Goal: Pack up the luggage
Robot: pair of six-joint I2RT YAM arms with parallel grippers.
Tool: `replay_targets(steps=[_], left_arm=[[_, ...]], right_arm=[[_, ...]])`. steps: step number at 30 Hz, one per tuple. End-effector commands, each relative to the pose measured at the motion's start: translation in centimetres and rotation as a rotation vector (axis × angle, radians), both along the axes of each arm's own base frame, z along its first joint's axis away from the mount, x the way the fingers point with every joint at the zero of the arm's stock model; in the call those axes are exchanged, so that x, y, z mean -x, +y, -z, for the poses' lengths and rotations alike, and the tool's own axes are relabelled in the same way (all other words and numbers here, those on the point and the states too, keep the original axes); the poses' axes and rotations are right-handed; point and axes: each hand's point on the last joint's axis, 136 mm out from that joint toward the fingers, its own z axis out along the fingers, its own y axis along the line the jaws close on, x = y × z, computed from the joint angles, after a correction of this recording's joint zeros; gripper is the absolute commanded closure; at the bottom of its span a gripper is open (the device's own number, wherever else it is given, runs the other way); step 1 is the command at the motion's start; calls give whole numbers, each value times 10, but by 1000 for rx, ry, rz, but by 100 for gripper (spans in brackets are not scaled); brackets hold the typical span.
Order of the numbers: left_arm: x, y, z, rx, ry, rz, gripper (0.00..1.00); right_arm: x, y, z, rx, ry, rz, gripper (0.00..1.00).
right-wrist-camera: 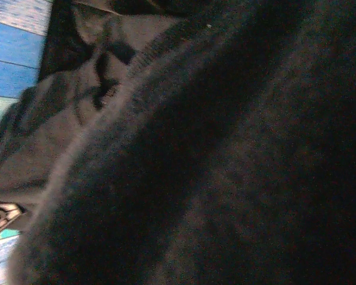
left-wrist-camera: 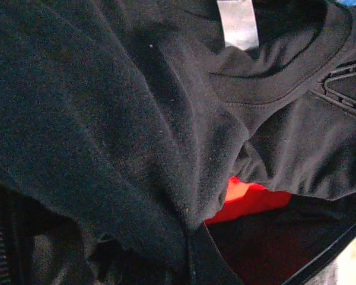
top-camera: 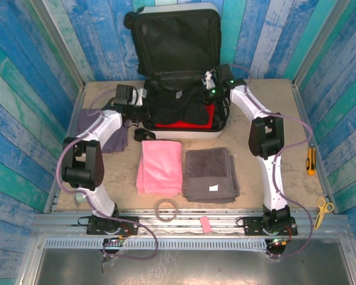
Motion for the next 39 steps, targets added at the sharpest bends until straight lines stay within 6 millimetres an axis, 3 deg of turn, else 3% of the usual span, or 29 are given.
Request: replay_targets(steps=[1, 3, 4, 9, 12, 17, 19, 22, 26, 28, 30, 34, 36, 39], left_arm=[[4, 4, 6, -113, 10, 5, 100], [2, 12, 9, -144, 20, -30, 100], [1, 17, 9, -167, 17, -56, 100], [-7, 27, -12, -198, -51, -111, 51], [-14, 30, -38, -202, -127, -141, 37], [-25, 36, -93, -235, -262, -194, 33], [-28, 33, -114, -255, -310, -205, 36], [-29, 20, -130, -272, -338, -194, 44], [-35, 0, -111, -239, -282, -167, 69], [-41, -9, -87, -220, -220, -151, 81], [-46, -15, -59, -235, -153, -144, 91], [-55, -13, 4, -297, -32, -168, 99], [-59, -13, 29, -311, -1, -178, 100], [-67, -26, 60, -267, 24, -139, 100]], right_arm=[[4, -23, 14, 103, 31, 20, 70], [5, -35, 15, 161, 40, 33, 50], [5, -43, 13, 201, 36, 43, 45], [7, -79, -11, 339, -22, 79, 34], [9, -99, -31, 391, -63, 109, 25], [11, -107, -65, 421, -158, 100, 18], [10, -102, -77, 400, -195, 89, 20], [9, -86, -92, 346, -261, 53, 27], [5, -70, -88, 304, -262, 31, 49], [0, -66, -74, 291, -236, 28, 68], [-5, -65, -58, 295, -208, 35, 78], [-13, -58, -18, 300, -166, 17, 87], [-17, -56, 3, 314, -147, 11, 90], [-25, -59, 31, 350, -132, 27, 98]])
